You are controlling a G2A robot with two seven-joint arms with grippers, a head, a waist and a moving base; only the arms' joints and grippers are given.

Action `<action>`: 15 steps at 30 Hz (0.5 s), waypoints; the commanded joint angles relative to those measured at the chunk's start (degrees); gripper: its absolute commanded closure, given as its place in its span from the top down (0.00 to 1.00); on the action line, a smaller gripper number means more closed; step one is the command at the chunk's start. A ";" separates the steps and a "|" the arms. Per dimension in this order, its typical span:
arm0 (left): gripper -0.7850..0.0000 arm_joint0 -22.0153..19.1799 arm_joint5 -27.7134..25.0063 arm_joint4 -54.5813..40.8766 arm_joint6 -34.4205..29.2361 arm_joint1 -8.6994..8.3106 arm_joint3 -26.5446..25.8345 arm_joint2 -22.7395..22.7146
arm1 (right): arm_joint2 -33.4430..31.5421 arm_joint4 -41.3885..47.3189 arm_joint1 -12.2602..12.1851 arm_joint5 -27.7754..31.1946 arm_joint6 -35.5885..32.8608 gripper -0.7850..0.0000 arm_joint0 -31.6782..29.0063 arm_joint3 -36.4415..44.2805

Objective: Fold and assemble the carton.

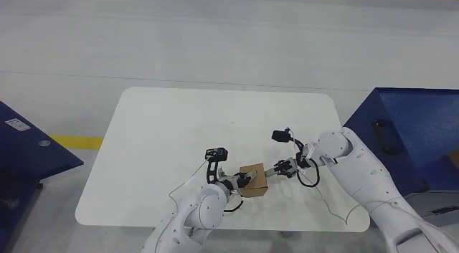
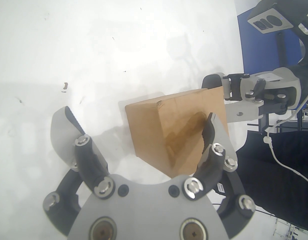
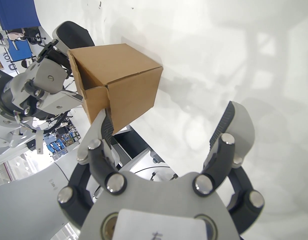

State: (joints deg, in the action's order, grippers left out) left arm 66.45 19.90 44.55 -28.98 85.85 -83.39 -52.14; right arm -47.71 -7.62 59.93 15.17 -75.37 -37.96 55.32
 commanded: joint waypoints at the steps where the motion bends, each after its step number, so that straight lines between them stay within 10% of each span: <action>1: 1.00 -0.03 -0.02 0.08 -0.13 0.03 0.03 0.00 | -0.20 0.18 -0.09 0.12 -0.28 1.00 -0.09 0.09; 15: 1.00 -0.27 0.28 0.05 0.00 0.41 0.83 0.32 | -1.69 1.60 -0.74 1.34 -2.20 1.00 -0.60 0.39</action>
State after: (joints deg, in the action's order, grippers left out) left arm 66.18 20.16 44.61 -28.99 86.23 -82.50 -51.80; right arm -49.54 -6.06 59.18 16.36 -77.33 -38.36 55.36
